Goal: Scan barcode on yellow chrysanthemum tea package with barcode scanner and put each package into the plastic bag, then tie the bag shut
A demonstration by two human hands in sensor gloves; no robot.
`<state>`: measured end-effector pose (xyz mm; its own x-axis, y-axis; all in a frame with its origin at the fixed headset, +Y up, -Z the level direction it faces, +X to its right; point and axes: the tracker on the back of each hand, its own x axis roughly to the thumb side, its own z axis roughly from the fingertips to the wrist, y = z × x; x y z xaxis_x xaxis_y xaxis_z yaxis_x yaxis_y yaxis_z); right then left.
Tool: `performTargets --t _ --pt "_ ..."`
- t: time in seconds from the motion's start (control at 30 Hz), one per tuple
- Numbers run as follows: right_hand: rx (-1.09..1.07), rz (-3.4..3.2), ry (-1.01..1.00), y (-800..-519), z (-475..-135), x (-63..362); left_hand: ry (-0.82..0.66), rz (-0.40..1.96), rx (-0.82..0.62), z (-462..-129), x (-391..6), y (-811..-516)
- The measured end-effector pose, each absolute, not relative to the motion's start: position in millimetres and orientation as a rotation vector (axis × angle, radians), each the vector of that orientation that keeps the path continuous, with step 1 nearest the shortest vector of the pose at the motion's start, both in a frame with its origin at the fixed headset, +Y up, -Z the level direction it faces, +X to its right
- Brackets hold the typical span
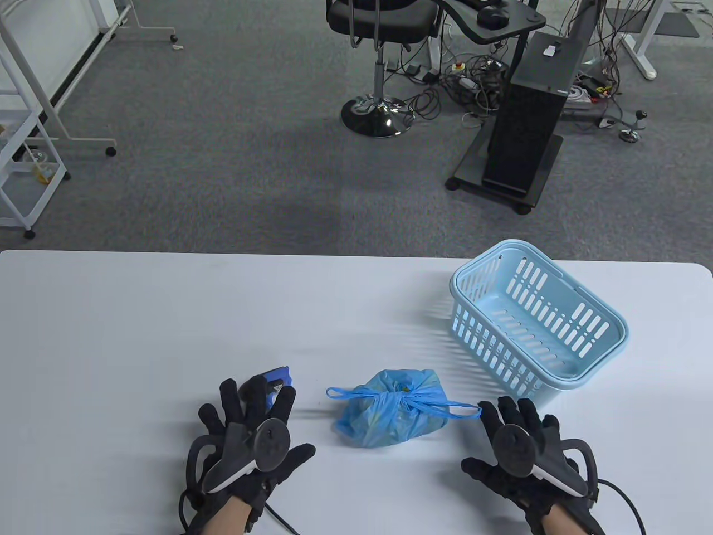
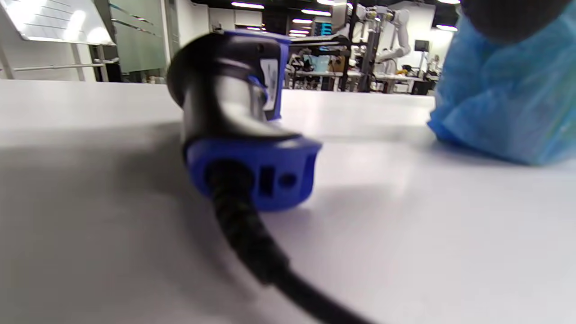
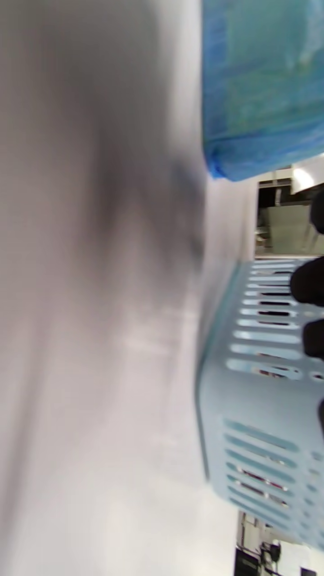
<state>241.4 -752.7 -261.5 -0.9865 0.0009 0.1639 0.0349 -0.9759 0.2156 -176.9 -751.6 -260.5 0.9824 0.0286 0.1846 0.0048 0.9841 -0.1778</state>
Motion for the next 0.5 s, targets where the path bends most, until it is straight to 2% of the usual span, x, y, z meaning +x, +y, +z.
performTargets --t 0.13,0.4,0.5 --pt "-0.275 -3.104 -0.368 -754 -263 234 -0.207 -0.003 -0.198 -261 -172 -753" --pt "-0.327 -3.103 -0.309 -746 -262 225 -0.254 0.054 -0.055 -255 -174 -742" --pt "-0.326 -3.094 -0.325 -746 -262 225 -0.256 0.050 -0.068 -257 -173 -744"
